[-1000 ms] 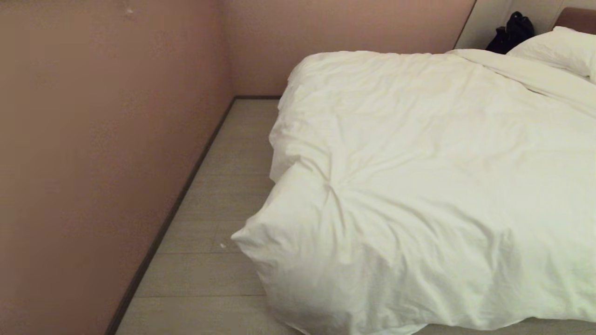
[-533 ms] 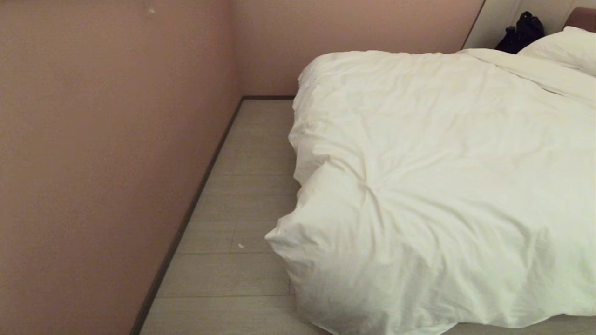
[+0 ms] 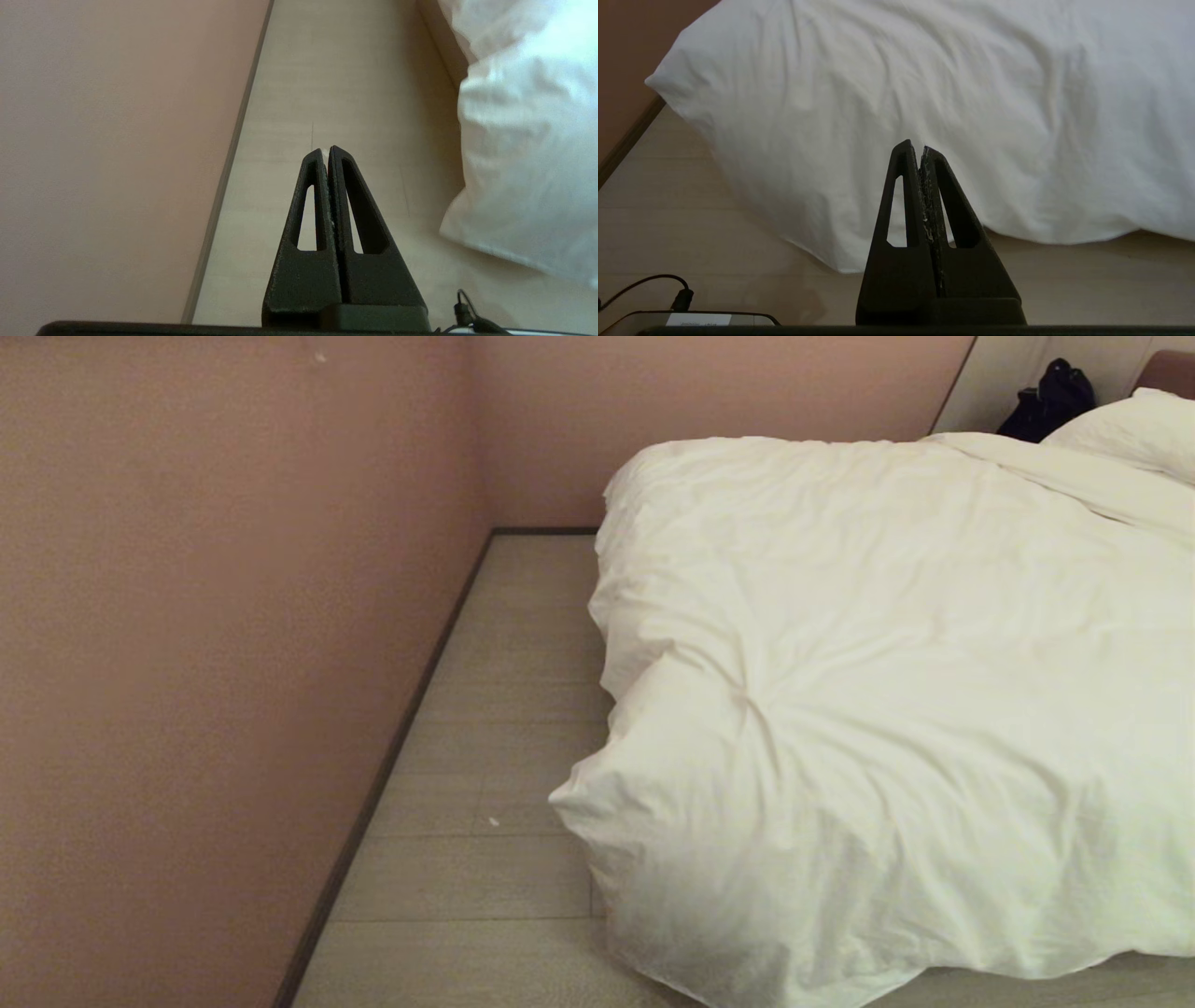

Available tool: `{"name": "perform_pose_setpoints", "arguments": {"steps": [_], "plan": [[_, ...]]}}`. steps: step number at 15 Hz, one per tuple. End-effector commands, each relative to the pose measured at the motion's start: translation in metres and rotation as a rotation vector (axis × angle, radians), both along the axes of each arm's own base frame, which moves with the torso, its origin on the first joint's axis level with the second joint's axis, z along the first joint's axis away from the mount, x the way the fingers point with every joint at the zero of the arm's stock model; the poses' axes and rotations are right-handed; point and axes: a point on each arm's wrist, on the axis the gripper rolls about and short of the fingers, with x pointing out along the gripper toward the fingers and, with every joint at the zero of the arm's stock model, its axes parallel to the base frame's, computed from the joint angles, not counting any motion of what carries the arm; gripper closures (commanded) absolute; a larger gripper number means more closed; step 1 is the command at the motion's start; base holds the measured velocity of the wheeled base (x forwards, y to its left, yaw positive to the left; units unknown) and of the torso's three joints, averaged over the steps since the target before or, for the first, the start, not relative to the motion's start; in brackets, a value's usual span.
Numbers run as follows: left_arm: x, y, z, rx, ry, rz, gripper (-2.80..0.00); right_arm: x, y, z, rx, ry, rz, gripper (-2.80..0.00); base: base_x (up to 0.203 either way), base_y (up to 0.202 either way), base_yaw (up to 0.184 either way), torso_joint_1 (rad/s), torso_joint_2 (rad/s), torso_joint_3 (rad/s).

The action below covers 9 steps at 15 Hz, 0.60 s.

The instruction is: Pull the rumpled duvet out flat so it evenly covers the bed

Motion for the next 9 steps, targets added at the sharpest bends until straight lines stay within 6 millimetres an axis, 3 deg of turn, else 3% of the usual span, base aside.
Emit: {"name": "perform_pose_setpoints", "arguments": {"steps": [1, 6, 9], "plan": [[0.0000, 0.0000, -0.0001, -0.001, 0.001, 0.000, 0.00, 0.0000, 0.0000, 0.0000, 0.000, 0.000, 0.001, 0.00, -0.201, 0.000, -0.003, -0.006, 0.00, -0.001], [0.0000, 0.0000, 0.0002, -0.005, -0.002, 0.000, 0.00, 0.0000, 0.0000, 0.0000, 0.000, 0.000, 0.001, 0.00, -0.187, 0.000, 0.001, 0.001, 0.00, 0.005], [0.0000, 0.0000, 0.0003, -0.013, -0.004, -0.001, 0.00, 0.0000, 0.0000, 0.0000, 0.000, 0.000, 0.001, 0.00, -0.033, 0.000, -0.001, -0.003, 0.00, 0.002]]}}
